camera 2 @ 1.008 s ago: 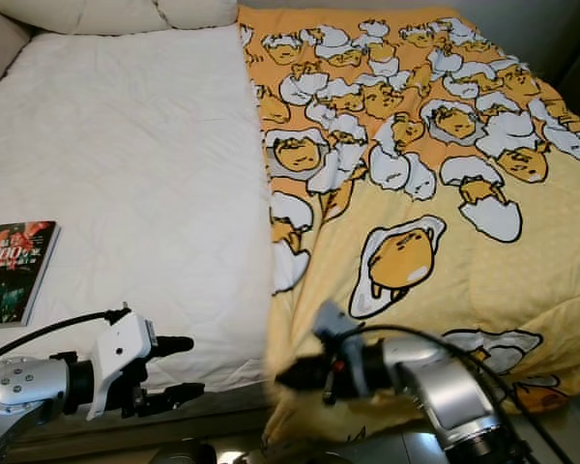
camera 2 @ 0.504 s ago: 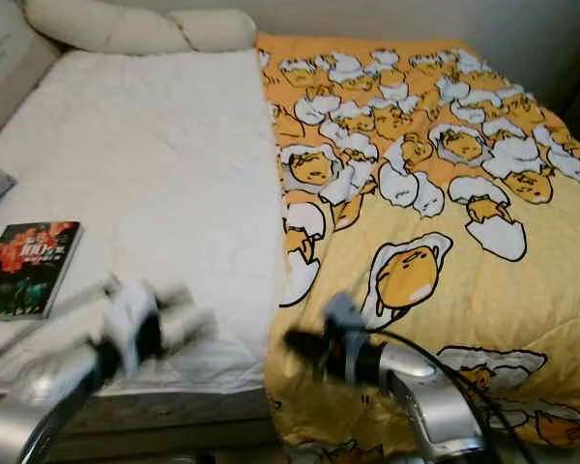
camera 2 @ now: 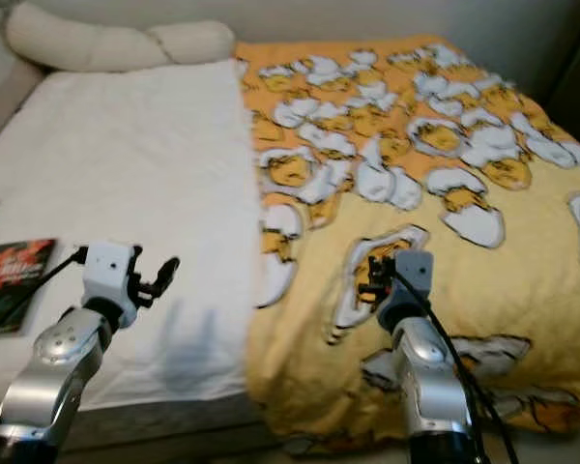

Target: Clean up the room

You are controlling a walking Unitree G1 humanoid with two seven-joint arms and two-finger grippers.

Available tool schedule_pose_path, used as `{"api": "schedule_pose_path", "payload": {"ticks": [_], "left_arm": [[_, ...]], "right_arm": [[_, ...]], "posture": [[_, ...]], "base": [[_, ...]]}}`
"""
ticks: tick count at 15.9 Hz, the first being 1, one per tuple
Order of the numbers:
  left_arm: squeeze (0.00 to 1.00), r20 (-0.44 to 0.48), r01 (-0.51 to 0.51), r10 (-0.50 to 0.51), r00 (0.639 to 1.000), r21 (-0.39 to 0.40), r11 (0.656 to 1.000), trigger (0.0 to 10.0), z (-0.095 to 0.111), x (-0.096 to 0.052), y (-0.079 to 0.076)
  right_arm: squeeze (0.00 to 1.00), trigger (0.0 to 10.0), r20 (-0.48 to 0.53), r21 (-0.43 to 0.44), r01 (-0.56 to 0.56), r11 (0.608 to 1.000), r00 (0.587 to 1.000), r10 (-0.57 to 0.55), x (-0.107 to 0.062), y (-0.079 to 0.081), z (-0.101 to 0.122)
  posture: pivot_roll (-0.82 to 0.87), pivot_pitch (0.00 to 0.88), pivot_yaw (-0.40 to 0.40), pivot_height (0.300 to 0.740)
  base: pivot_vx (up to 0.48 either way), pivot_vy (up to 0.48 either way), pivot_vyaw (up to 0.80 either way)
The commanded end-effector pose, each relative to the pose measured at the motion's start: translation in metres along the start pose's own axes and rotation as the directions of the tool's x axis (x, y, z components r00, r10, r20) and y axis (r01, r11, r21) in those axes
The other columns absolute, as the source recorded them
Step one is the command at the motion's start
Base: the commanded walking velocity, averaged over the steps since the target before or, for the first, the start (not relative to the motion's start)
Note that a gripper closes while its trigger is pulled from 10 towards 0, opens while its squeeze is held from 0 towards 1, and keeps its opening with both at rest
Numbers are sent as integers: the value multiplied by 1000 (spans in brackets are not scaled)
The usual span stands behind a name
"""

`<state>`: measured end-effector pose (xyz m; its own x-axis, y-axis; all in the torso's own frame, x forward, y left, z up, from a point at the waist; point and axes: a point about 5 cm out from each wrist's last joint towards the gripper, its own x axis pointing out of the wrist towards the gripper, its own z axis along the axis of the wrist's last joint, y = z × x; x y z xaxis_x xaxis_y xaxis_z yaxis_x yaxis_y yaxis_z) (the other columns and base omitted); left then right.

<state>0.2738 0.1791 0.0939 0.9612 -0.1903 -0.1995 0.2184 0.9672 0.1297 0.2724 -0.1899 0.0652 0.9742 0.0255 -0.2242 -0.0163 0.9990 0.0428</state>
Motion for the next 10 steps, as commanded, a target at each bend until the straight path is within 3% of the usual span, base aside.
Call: {"api": "schedule_pose_path", "payload": {"ticks": [1, 10], "left_arm": [[0, -6, -19, 19, 1000, 14, 1000, 10000, -2, 0, 2], [0, 30, -79, 78, 996, 17, 997, 10000, 1, 7, 4]], "right_arm": [[0, 10000, 26, -28, -21, 999, 999, 22, 1, 8, 6], [0, 10000, 55, -16, -35, 999, 998, 36, 6, 35, 15]], "posture": [[54, 0, 51, 740], [64, 0, 27, 740]], "base": [[0, -428, 0], [0, -429, 0]]}}
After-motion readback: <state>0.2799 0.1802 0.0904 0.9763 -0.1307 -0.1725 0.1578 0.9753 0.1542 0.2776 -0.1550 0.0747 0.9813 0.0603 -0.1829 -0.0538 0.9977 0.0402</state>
